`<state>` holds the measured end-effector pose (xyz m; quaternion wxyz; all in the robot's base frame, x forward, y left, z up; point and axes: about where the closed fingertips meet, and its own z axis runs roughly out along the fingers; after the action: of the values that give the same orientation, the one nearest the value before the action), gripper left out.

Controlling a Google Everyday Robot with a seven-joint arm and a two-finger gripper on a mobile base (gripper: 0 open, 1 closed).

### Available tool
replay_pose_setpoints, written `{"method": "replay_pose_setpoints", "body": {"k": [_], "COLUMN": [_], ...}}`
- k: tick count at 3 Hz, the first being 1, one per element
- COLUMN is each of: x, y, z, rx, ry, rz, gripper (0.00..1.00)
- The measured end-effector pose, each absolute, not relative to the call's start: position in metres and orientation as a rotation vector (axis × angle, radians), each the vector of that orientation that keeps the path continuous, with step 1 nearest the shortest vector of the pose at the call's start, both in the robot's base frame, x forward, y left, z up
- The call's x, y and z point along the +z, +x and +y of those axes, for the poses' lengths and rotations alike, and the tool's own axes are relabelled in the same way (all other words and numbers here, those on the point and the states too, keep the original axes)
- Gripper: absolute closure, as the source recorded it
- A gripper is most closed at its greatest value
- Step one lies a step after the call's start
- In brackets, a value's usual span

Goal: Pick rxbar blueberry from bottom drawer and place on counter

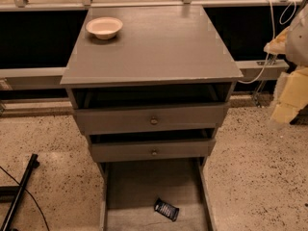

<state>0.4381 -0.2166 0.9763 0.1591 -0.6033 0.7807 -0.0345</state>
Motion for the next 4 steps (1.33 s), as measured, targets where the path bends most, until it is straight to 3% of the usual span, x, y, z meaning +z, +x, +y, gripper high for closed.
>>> {"method": "replay_pose_setpoints", "body": {"k": [2,3,4], "x": [0.956,0.889,0.852], "y": [0.439,0.428,0.422], "z": [-0.21,-0.175,-0.159], "rx": [-0.063,0.125,0.172], "ry": [-1.707,-1.674,-1.651], "rz": [2.231,2.192,2.19], "gripper": [0.0,0.0,0.0]}}
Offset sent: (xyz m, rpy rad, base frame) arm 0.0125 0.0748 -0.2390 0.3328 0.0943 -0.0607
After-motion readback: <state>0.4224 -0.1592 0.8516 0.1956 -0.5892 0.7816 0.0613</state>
